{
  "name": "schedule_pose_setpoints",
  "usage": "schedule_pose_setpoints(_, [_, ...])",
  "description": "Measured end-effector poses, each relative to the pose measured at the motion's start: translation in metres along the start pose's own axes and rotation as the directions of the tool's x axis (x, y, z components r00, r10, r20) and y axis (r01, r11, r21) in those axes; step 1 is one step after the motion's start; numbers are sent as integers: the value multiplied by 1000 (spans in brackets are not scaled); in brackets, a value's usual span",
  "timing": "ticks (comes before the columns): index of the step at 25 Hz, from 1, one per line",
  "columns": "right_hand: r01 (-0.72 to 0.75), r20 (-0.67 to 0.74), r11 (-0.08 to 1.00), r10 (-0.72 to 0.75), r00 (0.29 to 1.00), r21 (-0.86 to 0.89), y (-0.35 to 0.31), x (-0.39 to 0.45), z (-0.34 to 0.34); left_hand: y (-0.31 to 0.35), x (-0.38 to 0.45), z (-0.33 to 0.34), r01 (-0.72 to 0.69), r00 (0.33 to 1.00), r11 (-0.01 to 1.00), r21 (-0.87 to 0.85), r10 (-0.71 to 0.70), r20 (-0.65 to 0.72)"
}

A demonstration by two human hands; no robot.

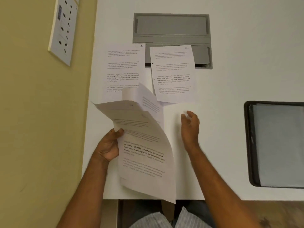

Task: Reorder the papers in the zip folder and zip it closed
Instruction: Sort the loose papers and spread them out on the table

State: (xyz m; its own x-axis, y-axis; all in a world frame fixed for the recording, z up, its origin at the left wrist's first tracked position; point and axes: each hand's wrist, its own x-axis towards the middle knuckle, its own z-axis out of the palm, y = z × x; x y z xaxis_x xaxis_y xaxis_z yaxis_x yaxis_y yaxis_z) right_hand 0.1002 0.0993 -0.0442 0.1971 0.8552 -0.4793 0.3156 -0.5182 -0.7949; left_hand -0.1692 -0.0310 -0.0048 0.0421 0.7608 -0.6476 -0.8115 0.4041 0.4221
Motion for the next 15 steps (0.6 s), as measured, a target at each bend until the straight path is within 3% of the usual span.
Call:
schedule_pose_setpoints(5, [-194, 269, 958, 135, 954, 209, -14, -53, -11, -7, -5, 15, 12, 992, 997, -78, -3, 124])
schedule_pose_setpoints(9, [-385, 511, 915, 274, 815, 123, -30, -68, -24, -14, -3, 38, -18, 956, 985, -169, 67, 287])
schedule_pose_setpoints(12, [-420, 651, 906, 288, 703, 53, -35, -72, -34, -13, -6, 53, -7, 950, 977, -211, 72, 304])
schedule_pose_setpoints(13, [-414, 664, 905, 251, 704, 97, -37, -73, -38, -12, -7, 55, 1, 959, 981, -195, 54, 277])
schedule_pose_setpoints(15, [-357, 589, 897, 145, 795, 262, -41, -72, -46, -13, -10, 59, 3, 972, 988, -152, 33, 234])
